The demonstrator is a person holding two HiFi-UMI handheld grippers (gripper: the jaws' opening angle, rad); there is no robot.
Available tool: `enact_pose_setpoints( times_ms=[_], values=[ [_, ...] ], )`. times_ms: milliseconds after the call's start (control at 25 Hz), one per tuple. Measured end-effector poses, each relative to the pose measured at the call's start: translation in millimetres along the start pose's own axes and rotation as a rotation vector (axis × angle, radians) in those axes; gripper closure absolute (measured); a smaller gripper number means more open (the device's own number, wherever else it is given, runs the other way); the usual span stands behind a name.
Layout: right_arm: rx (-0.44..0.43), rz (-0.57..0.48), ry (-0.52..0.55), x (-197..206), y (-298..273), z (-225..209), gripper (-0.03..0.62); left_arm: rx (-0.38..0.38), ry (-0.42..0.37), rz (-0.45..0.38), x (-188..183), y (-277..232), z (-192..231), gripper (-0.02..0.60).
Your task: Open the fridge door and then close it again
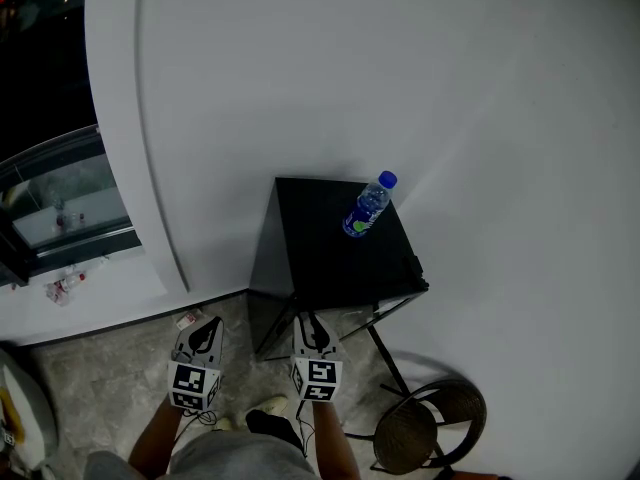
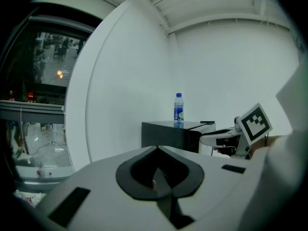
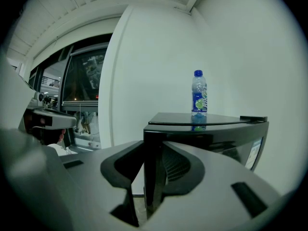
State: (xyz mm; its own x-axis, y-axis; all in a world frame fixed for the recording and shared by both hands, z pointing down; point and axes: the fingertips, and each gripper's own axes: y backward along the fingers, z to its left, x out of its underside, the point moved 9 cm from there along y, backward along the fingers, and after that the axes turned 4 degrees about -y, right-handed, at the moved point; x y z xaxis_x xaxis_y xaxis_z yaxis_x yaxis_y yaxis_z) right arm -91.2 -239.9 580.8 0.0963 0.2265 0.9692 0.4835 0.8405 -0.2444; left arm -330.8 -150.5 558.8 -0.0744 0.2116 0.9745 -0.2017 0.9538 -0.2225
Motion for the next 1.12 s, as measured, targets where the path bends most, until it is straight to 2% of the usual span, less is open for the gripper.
enact_pose_setpoints(
  times_ms=[240, 520, 800, 1120],
  values=[
    [-0.003, 0.004, -0.008, 0, 0, 1, 0.467, 0.000, -0.002, -0.001, -2, 6, 0, 0.578],
    [-0.008, -0.026, -0.009, -10, 24, 6, 0.471, 0.023, 0.030, -0.019, -6, 17, -1, 0.578],
    [0.038, -0.067, -0.001, -20, 69, 5, 0.499, 0.067, -0.025, -0.043, -14, 32, -15, 0.578],
    [0.115, -0.095, -0.012, -18, 125, 8, 0.529, 0.141, -0.037, -0.061, -19, 50, -33, 0.578]
  ],
)
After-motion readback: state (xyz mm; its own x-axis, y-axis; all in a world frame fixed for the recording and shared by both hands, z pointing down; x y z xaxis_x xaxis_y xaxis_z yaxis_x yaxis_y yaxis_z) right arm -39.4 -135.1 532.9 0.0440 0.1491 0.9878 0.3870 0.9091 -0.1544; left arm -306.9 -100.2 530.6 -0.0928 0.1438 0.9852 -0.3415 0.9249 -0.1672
